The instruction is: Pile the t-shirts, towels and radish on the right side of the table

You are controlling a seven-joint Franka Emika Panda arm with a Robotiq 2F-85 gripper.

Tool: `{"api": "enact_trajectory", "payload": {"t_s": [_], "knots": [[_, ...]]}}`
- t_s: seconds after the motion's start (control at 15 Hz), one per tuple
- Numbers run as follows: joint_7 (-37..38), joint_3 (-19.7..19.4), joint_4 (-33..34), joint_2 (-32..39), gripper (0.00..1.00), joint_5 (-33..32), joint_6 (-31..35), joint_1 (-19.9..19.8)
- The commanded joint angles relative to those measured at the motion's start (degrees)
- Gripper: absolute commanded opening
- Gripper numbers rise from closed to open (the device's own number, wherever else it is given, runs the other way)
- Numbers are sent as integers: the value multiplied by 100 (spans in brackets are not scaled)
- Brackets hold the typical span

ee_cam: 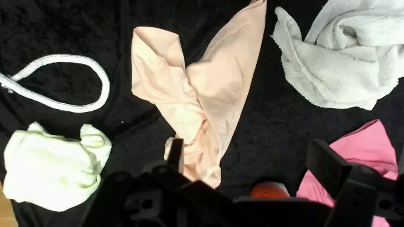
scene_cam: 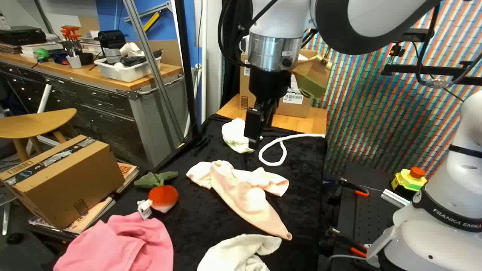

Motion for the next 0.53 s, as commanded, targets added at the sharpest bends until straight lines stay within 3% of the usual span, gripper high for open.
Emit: {"api": "enact_trajectory", "payload": {"t_s": [0.0, 0.47], "knots": [[29, -121, 32, 8, 100, -38, -12, 127], [114, 60, 616, 606, 100, -515, -113, 234]]}}
